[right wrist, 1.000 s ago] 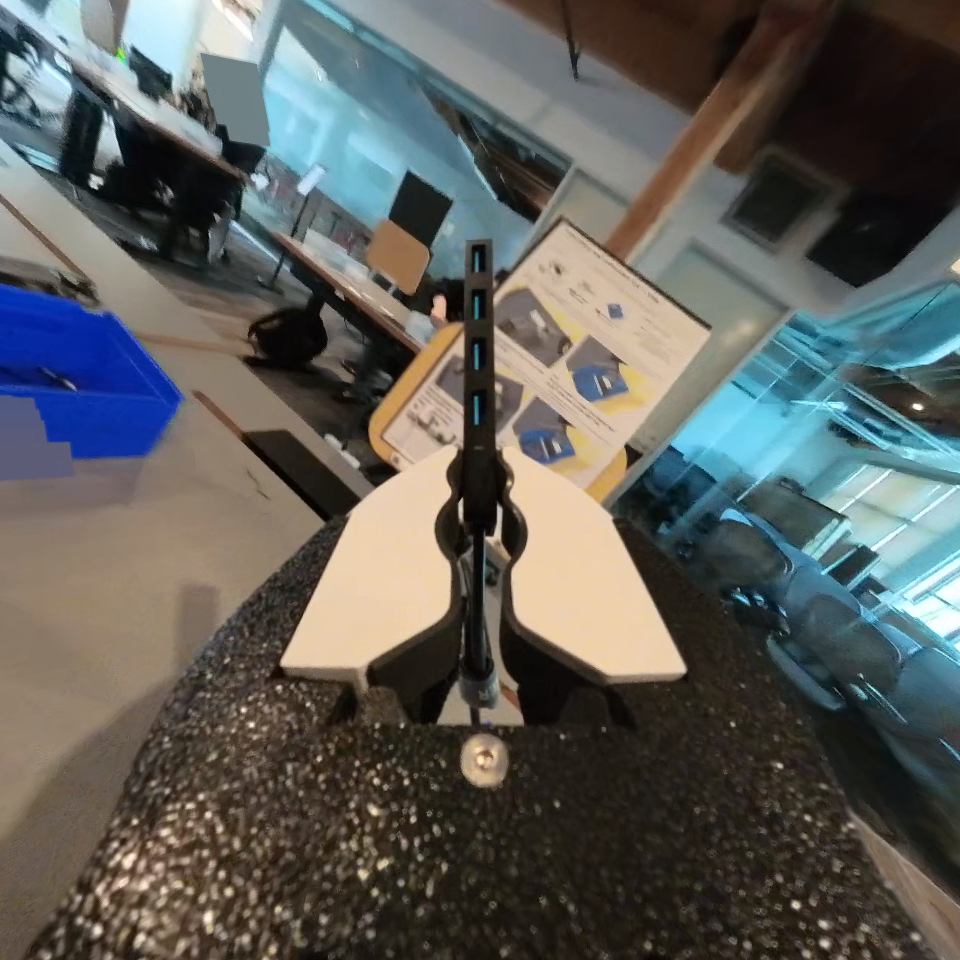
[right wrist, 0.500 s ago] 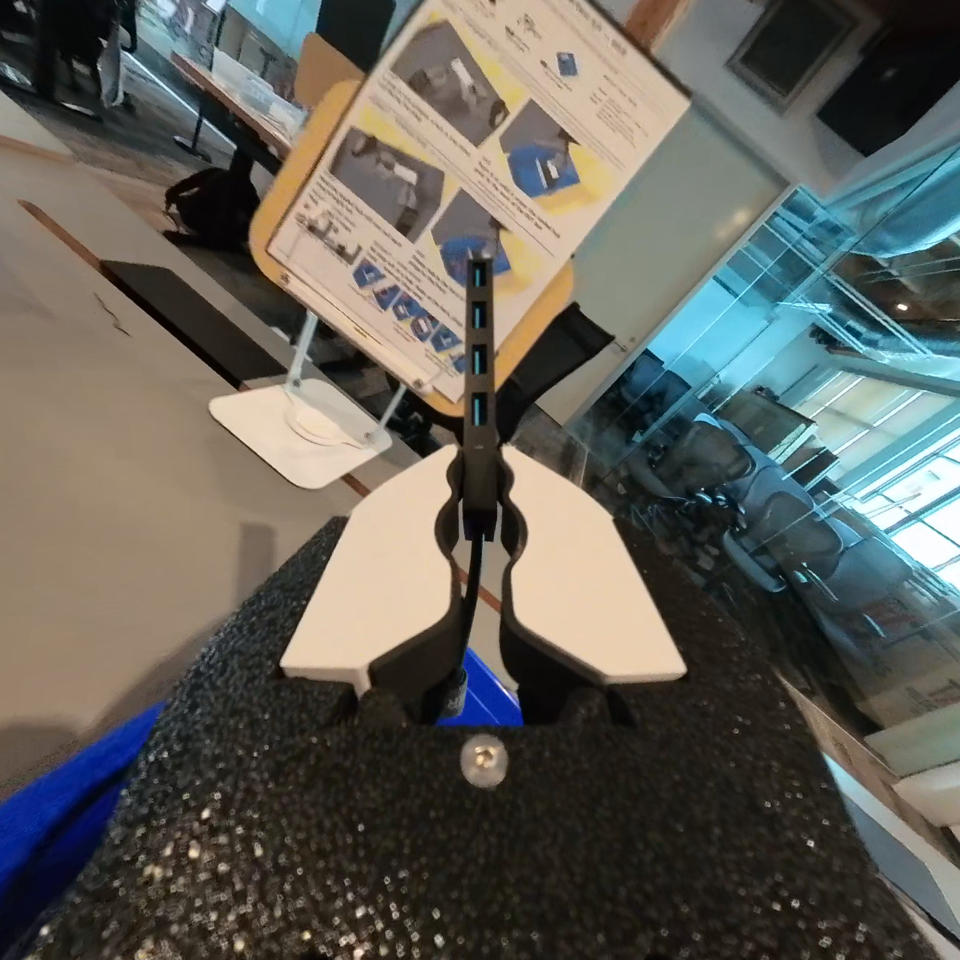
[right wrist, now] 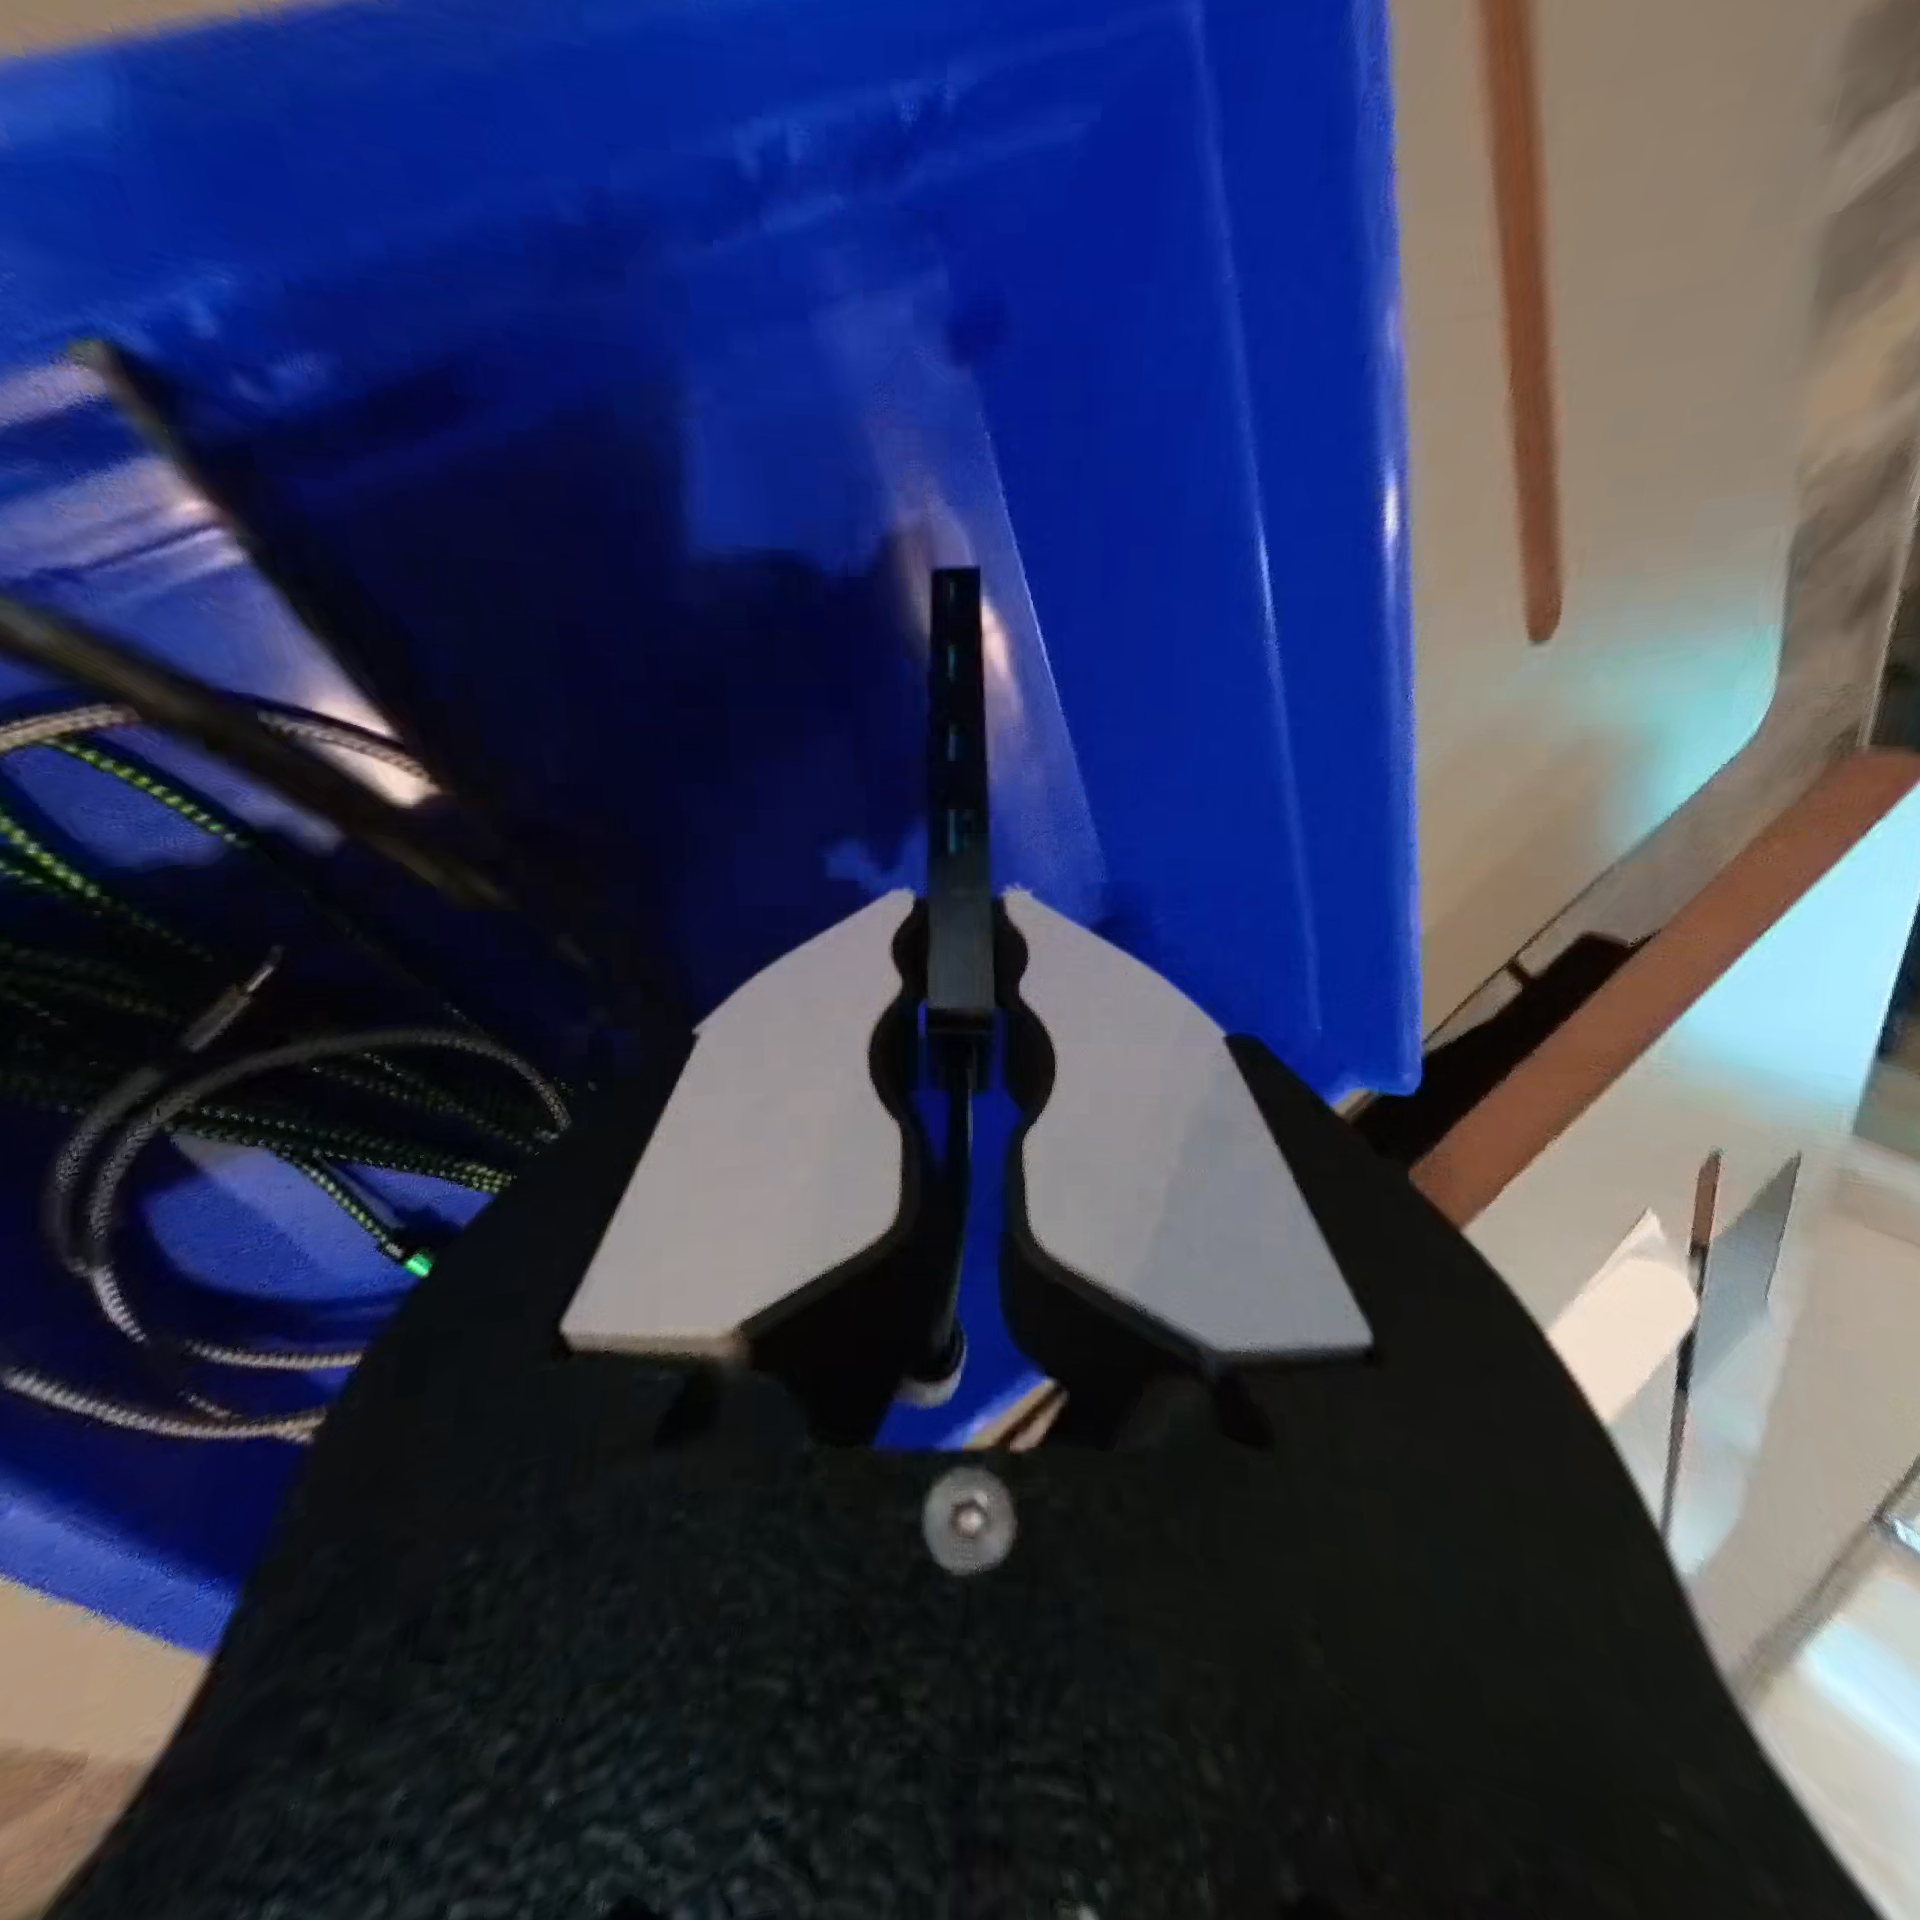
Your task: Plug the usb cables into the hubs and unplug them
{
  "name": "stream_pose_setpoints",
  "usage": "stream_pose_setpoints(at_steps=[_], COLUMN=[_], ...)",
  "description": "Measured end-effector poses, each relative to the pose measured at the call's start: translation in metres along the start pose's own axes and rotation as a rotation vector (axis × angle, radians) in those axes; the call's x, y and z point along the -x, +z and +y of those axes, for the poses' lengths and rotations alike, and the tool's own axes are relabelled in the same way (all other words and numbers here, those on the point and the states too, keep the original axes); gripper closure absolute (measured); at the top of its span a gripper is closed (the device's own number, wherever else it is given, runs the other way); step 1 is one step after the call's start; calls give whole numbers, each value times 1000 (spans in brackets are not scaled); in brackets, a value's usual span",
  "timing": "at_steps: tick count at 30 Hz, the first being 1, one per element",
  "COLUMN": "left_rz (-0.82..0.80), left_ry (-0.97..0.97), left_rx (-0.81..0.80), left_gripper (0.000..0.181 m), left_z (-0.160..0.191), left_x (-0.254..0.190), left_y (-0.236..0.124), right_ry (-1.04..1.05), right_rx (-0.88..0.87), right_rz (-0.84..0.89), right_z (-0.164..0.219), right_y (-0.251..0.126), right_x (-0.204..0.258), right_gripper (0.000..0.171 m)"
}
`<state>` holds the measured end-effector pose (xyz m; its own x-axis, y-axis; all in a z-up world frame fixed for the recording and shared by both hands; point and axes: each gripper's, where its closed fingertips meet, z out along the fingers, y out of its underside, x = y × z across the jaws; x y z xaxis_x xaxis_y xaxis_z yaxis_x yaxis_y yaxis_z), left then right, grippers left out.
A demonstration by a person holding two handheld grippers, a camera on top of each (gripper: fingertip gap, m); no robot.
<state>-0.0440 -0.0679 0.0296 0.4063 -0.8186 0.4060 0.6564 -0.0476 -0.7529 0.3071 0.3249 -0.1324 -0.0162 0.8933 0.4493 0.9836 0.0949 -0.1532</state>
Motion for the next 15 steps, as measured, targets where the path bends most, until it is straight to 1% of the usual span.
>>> stream_pose_setpoints(at_steps=[1, 3, 7, 11, 13, 15], left_rz=[-3, -4, 3, 6, -1, -8], left_ry=[-3, -12, -18, -23, -18, -12], left_rx=[3, 10, 21, 39, 53, 65], left_gripper=[121, 121, 121, 121, 120, 120], left_z=[1, 2, 4, 8, 11, 14], left_x=[1, 1, 0, -2, -2, -2], left_y=[0, 0, 2, 5, 7, 8], right_ry=[8, 20, 94, 114, 128, 140], right_rx=[50, 113, 162, 147, 126, 111], right_rz=[-3, -11, -21, 69, 124, 161], right_z=[1, 1, -5, -10, -14, -16], right_y=[3, 7, 7, 0, -9, -20], right_x=[-1, -2, -4, -14, -20, -24], right_gripper=[161, 160, 135, 120, 109, 102])
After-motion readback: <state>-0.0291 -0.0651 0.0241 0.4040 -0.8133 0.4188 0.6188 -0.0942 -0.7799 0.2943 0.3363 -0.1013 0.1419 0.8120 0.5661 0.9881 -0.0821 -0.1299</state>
